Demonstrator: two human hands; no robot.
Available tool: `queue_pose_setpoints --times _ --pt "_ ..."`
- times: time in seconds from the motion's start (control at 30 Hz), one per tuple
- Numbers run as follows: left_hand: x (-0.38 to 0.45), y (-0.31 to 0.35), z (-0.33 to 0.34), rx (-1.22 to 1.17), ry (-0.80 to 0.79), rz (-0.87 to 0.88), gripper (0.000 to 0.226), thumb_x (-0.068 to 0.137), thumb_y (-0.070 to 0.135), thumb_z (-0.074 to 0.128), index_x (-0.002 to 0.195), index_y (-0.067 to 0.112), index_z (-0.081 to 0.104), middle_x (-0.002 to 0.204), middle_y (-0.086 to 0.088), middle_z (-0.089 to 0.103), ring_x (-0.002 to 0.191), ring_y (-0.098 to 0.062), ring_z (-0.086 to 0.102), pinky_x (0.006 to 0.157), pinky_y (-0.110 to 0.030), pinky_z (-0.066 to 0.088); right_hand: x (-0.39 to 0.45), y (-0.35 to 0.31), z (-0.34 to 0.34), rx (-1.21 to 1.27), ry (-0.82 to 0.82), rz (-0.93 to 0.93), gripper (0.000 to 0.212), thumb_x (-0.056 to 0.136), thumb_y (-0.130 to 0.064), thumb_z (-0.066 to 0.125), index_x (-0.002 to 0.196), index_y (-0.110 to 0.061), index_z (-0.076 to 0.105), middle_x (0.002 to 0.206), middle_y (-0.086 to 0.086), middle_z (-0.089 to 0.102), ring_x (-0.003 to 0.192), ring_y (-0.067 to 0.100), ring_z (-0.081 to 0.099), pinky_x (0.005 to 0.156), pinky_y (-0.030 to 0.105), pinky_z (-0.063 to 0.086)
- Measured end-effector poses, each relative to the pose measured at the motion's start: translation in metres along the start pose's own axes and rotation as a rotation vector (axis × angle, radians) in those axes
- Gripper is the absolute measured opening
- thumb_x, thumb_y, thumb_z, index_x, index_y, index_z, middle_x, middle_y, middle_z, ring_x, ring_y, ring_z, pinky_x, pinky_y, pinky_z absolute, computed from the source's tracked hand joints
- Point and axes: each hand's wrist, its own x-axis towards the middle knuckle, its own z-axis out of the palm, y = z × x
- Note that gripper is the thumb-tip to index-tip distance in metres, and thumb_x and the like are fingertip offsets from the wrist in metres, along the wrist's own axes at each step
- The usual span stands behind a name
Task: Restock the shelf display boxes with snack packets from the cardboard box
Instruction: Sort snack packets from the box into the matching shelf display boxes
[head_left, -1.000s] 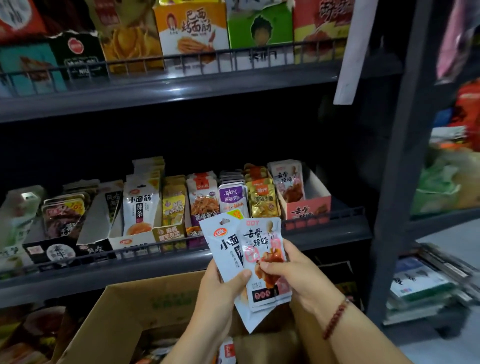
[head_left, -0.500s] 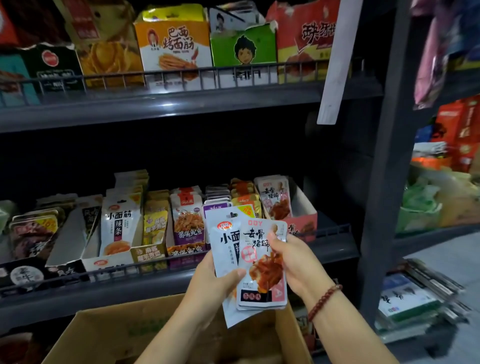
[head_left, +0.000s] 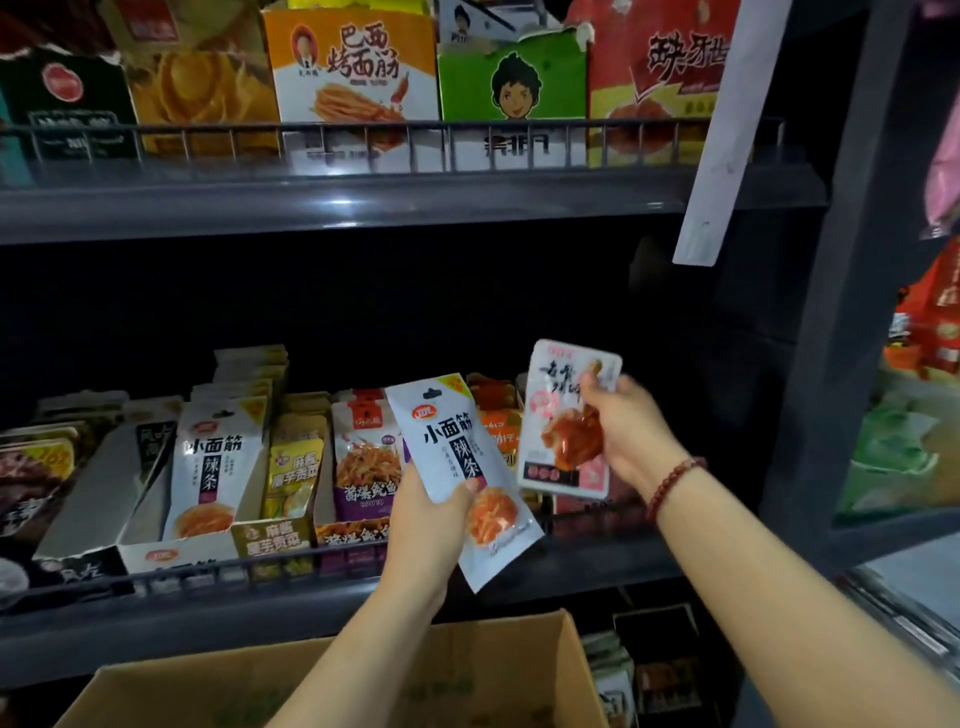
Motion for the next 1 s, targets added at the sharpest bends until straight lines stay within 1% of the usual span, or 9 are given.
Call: queue_pose_setpoints --times 0.1,0.2,0.3,0.4,0.53,0.67,0.77,0.93,1.0 --pt "0.009 -0.003 0.002 0.007 0.014 0.015 0.033 0.092 0.009 0.062 0.121 0.023 0.053 0.111 0.006 0.065 0.106 -0.021 0.062 0.091 -0.045 0.052 0.027 -0.012 -0.007 -0.205 0.078 -0.136 0.023 0.097 -0.035 0.05 0.105 -0.013 0.054 0.105 0.011 0.067 0.091 0.026 0.068 0.082 0.044 0.056" --pt "0.013 -0.012 0.001 -0.009 0.012 0.006 0.035 0.092 0.009 0.063 0.123 0.02 0.053 0.113 0.004 0.065 0.104 -0.019 0.062 0.081 -0.034 0.052 0.049 -0.008 -0.014 -0.368 0.084 -0.205 0.025 0.098 -0.032 0.048 0.114 -0.012 0.048 0.11 0.009 0.061 0.091 0.02 0.062 0.079 0.037 0.053" --pt "0.014 -0.019 0.0 -0.026 0.01 -0.021 0.036 0.09 0.009 0.065 0.123 0.02 0.054 0.113 0.002 0.068 0.103 -0.02 0.064 0.086 -0.042 0.054 0.064 0.014 -0.015 -0.407 0.018 -0.111 0.016 0.097 -0.03 0.051 0.105 -0.017 0.049 0.107 0.01 0.063 0.095 0.026 0.064 0.088 0.049 0.053" --pt "0.016 -0.023 0.0 -0.013 0.004 -0.022 0.038 0.089 0.01 0.066 0.124 0.022 0.054 0.112 0.005 0.068 0.105 -0.02 0.065 0.094 -0.05 0.051 0.078 0.039 -0.017 -0.389 -0.058 -0.012 0.01 0.095 -0.028 0.055 0.099 -0.02 0.052 0.102 0.01 0.064 0.095 0.027 0.064 0.09 0.051 0.052" --pt "0.018 -0.026 0.001 -0.025 0.0 -0.022 0.035 0.09 0.011 0.066 0.12 0.026 0.056 0.11 0.008 0.069 0.105 -0.02 0.065 0.095 -0.051 0.051 0.082 0.05 -0.017 -0.333 -0.161 0.104 0.026 0.097 -0.026 0.052 0.118 -0.011 0.048 0.105 0.008 0.064 0.087 0.017 0.062 0.08 0.035 0.053" --pt "0.017 -0.029 0.004 -0.051 -0.003 -0.031 0.03 0.09 0.01 0.066 0.109 0.032 0.057 0.11 0.007 0.069 0.105 -0.021 0.065 0.095 -0.051 0.051 0.087 0.051 -0.018 -0.733 -0.1 0.052 0.053 0.097 -0.034 0.052 0.138 -0.006 0.032 0.137 0.013 0.045 0.123 0.027 0.048 0.1 0.037 0.043" --pt "0.015 -0.029 0.007 -0.075 -0.013 -0.045 0.03 0.09 0.011 0.066 0.105 0.034 0.055 0.111 0.007 0.068 0.105 -0.02 0.065 0.095 -0.05 0.051 0.088 0.048 -0.02 -0.936 -0.098 0.022 0.07 0.091 -0.028 0.062 0.143 -0.006 0.02 0.141 0.013 0.037 0.125 0.028 0.046 0.1 0.036 0.043" --pt "0.011 -0.027 0.008 -0.084 -0.028 -0.055 0.03 0.091 0.008 0.064 0.102 0.035 0.055 0.109 0.008 0.068 0.103 -0.02 0.065 0.091 -0.045 0.053 0.089 0.042 -0.025 -1.175 -0.032 -0.122 0.069 0.074 -0.024 0.079 0.131 -0.01 0.043 0.128 0.009 0.047 0.117 0.027 0.05 0.095 0.035 0.048" --pt "0.011 -0.027 0.008 -0.071 -0.03 -0.05 0.031 0.091 0.009 0.065 0.102 0.036 0.055 0.111 0.006 0.068 0.104 -0.02 0.065 0.092 -0.047 0.053 0.087 0.041 -0.027 -1.195 -0.034 -0.145 0.067 0.073 -0.023 0.08 0.129 -0.012 0.046 0.124 0.006 0.056 0.109 0.025 0.057 0.084 0.032 0.051"
